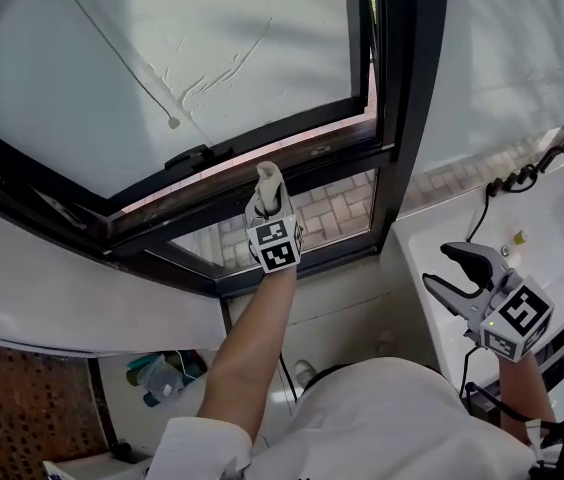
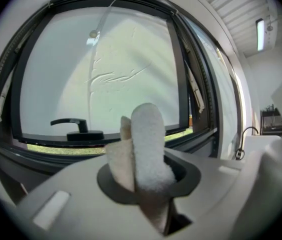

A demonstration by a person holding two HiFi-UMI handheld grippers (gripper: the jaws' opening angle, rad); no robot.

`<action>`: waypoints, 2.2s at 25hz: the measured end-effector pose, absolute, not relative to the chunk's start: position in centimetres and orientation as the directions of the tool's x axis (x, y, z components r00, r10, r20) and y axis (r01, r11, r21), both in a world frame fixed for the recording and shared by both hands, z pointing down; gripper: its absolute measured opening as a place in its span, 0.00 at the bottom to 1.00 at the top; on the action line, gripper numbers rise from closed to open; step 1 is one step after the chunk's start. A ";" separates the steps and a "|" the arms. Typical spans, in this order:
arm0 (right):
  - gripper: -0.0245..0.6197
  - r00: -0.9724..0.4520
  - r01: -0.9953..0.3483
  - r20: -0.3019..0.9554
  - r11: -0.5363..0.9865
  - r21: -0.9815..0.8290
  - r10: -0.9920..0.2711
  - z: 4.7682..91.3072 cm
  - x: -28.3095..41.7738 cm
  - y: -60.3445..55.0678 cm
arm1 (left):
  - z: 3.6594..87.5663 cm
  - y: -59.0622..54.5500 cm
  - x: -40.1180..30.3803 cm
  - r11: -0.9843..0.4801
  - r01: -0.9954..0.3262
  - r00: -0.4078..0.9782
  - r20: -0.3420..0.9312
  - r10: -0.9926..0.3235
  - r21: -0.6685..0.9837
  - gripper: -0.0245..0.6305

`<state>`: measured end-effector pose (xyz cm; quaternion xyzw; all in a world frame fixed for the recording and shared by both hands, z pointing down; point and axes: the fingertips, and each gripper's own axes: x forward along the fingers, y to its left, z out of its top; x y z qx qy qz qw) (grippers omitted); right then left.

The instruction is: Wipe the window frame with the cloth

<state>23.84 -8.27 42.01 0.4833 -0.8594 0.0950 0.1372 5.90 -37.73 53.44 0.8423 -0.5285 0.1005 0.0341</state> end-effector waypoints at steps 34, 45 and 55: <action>0.37 -0.359 -0.933 0.276 0.351 -0.080 -0.892 43.7 39.2 -3.4 | 50.0 -33.9 33.0 -0.664 -0.747 0.657 0.195 -0.729 0.037 0.19; 0.36 -0.388 -0.922 0.230 0.378 -0.087 -0.893 43.2 39.2 -4.8 | 33.8 -33.9 34.2 -0.739 -0.674 0.739 0.019 -0.674 -0.020 0.19; 0.36 -0.418 -0.908 0.207 0.411 -0.079 -0.885 43.5 38.1 -5.5 | 20.8 -34.3 34.2 -0.768 -0.631 0.776 -0.089 -0.624 -0.111 0.19</action>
